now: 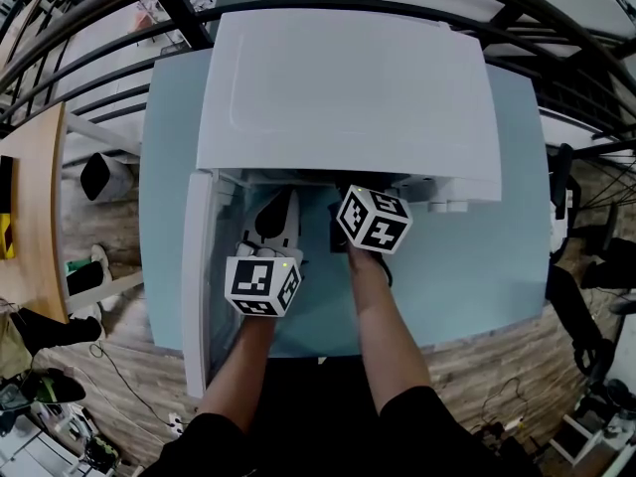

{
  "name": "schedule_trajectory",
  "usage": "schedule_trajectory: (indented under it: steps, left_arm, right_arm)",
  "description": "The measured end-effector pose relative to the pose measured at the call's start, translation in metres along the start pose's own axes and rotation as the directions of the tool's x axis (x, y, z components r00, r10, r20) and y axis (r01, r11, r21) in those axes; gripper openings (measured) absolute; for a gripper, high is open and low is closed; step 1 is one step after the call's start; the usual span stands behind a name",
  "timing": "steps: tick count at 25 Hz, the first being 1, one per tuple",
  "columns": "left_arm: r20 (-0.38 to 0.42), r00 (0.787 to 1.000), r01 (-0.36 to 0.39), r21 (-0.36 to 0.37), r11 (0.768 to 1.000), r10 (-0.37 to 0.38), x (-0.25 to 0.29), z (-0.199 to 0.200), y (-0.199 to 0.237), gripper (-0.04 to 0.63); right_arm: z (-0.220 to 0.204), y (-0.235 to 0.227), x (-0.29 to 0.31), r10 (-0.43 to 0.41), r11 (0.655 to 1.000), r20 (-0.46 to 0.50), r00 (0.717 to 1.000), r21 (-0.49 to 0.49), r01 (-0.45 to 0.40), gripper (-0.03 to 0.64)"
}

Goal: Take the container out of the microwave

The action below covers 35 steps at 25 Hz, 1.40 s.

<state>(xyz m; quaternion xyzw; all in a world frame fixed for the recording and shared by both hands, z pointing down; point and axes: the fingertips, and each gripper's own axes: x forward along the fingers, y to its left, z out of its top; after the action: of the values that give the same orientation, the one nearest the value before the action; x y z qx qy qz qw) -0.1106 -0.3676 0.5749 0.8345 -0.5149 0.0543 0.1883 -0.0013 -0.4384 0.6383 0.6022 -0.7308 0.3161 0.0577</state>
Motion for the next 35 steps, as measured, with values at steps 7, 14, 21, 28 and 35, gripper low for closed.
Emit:
schedule_trajectory:
  steps: [7, 14, 21, 28, 35]
  left_arm:
    - [0.003, 1.000, -0.006, -0.001, 1.000, 0.006, -0.002, 0.002, 0.001, 0.008]
    - [0.007, 1.000, -0.013, -0.001, 1.000, 0.013, -0.003, 0.003, 0.003, 0.008]
    - [0.010, 1.000, -0.021, -0.003, 1.000, 0.021, -0.008, 0.003, 0.001, 0.008]
    - [0.022, 0.999, -0.026, -0.005, 1.000, 0.026, -0.013, 0.007, -0.005, 0.008]
    - [0.034, 0.999, -0.035, 0.004, 0.999, 0.035, -0.022, 0.010, -0.011, 0.008]
  right_arm:
    - [0.004, -0.001, -0.003, -0.014, 1.000, 0.013, 1.000, -0.004, 0.015, 0.025]
    - [0.005, -0.002, -0.006, -0.007, 1.000, 0.021, 1.000, -0.001, 0.008, 0.023]
    - [0.010, 0.002, -0.013, 0.006, 1.000, 0.033, 0.999, -0.009, -0.006, 0.021]
    - [0.011, 0.001, -0.026, 0.021, 1.000, 0.037, 0.999, -0.001, -0.021, 0.021]
    - [0.013, 0.003, -0.037, 0.041, 0.999, 0.043, 0.998, -0.001, -0.041, 0.021]
